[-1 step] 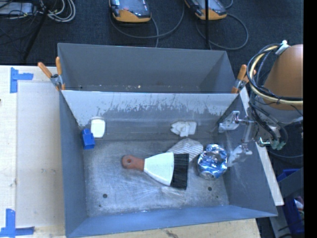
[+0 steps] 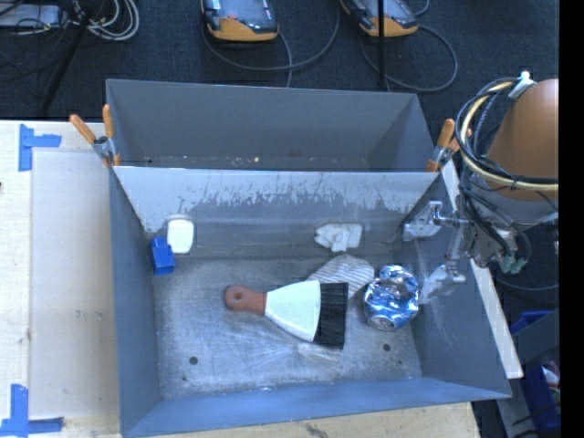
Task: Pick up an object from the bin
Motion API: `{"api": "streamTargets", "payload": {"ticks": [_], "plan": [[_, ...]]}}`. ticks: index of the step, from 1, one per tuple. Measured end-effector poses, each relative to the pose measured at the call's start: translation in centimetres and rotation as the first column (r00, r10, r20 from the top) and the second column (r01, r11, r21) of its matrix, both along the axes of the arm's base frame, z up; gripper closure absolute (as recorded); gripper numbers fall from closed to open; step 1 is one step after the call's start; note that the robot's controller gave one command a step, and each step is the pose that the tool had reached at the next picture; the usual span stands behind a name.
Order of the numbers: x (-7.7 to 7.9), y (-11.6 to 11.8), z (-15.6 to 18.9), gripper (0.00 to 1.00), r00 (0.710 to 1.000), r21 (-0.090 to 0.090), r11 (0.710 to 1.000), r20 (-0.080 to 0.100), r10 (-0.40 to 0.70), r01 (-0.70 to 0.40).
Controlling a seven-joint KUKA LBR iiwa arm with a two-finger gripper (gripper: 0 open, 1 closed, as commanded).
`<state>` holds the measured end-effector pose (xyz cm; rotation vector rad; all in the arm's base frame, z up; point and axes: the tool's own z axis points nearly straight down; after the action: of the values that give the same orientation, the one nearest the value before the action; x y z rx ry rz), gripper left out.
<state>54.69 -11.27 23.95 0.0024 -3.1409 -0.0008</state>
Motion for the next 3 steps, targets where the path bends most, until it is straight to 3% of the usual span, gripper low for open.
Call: {"api": "streamTargets", "payload": {"ticks": [1,2,3], "plan": [[1.6,-2.1,-7.7,0.0,1.0,-0.001,1.0,0.005,0.0,0.0],[3.1,-3.9,-16.6,0.0,0.991,0.0,0.991,0.003,-0.133,0.133],[2.9,-3.9,-16.2,0.0,0.993,0.001,0.993,0.002,-0.122,0.122]]}}
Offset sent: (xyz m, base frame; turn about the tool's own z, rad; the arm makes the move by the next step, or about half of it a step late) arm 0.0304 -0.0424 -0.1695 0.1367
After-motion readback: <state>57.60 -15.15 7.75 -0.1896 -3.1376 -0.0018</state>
